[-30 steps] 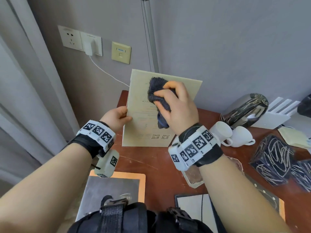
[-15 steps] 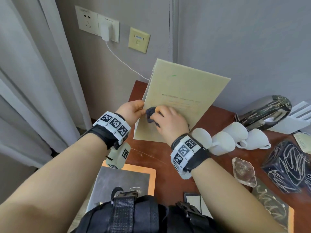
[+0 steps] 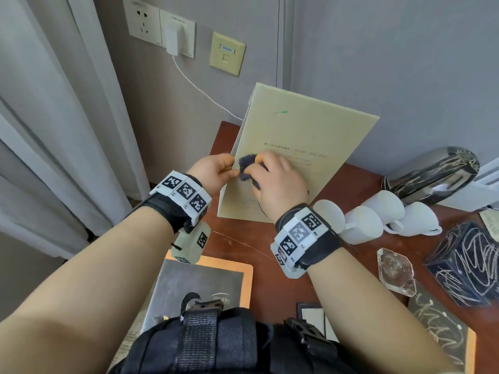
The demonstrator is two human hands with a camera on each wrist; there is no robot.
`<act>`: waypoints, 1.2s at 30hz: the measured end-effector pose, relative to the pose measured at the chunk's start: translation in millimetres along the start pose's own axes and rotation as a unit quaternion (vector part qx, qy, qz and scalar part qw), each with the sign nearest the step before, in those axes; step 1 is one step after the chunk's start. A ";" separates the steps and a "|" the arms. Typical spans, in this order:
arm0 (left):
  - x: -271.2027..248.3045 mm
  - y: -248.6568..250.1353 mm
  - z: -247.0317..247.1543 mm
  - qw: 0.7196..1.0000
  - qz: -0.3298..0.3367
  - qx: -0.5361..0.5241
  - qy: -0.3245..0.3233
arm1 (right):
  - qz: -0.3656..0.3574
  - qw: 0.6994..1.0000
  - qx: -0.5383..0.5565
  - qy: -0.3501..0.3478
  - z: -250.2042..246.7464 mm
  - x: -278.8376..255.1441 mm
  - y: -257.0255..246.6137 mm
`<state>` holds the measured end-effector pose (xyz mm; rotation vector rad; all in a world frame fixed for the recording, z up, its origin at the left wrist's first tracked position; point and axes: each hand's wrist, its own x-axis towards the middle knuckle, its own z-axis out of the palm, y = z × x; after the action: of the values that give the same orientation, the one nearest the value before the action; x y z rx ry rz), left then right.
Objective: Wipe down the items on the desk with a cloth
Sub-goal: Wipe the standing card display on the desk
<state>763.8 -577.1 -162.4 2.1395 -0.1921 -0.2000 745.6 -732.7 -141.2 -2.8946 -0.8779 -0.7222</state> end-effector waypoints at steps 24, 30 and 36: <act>2.1 2.6 -2.0 0.999 -0.030 0.003 -0.021 | 0.094 0.984 0.068 0.135 -32.8 14.1 26.8; 2.7 2.8 -1.4 0.999 -0.028 -0.014 -0.009 | 0.030 0.999 0.024 -0.025 9.2 -25.2 25.7; 1.9 2.8 -0.6 0.999 -0.037 -0.005 -0.011 | 0.107 0.989 0.055 0.091 -24.8 -6.3 37.1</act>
<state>765.6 -578.5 -159.8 2.1359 -0.1239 -0.2675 750.2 -771.1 -118.1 -2.7168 -0.5588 -0.8688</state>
